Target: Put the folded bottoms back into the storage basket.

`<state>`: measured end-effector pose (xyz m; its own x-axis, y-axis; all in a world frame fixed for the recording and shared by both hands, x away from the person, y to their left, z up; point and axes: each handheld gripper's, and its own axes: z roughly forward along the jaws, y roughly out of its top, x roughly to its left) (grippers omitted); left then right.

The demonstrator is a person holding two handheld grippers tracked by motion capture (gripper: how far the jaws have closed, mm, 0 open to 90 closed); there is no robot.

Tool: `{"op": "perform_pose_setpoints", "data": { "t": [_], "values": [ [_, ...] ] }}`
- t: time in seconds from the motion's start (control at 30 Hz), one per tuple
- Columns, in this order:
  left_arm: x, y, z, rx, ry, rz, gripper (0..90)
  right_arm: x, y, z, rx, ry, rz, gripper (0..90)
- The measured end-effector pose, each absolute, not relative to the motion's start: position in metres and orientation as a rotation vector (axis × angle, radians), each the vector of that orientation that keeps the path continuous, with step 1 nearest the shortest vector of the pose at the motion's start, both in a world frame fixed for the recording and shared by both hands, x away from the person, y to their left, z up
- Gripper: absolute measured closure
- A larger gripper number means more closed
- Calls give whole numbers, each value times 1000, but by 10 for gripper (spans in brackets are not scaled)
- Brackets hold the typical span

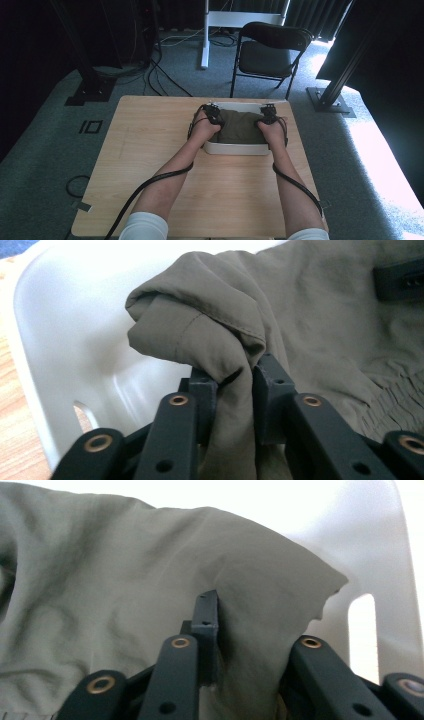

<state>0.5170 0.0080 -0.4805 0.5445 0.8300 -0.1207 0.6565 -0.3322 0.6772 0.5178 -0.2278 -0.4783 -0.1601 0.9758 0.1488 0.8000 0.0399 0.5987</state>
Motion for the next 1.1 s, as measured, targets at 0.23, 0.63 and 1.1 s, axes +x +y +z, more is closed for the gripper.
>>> {"op": "perform_pose_setpoints", "data": {
  "t": [0.23, 0.63, 1.1],
  "values": [
    [514, 7, -477, 2067, 1176, 288, 458, 515, -231, -476, 1779, 1973, 855, 632],
    [507, 12, -456, 2021, 1167, 327, 301, 508, -232, -463, 1679, 1984, 1063, 251],
    [488, 16, -447, 2020, 1084, 326, 205, 493, -230, -456, 1612, 1998, 1115, 140]
  ]
}}
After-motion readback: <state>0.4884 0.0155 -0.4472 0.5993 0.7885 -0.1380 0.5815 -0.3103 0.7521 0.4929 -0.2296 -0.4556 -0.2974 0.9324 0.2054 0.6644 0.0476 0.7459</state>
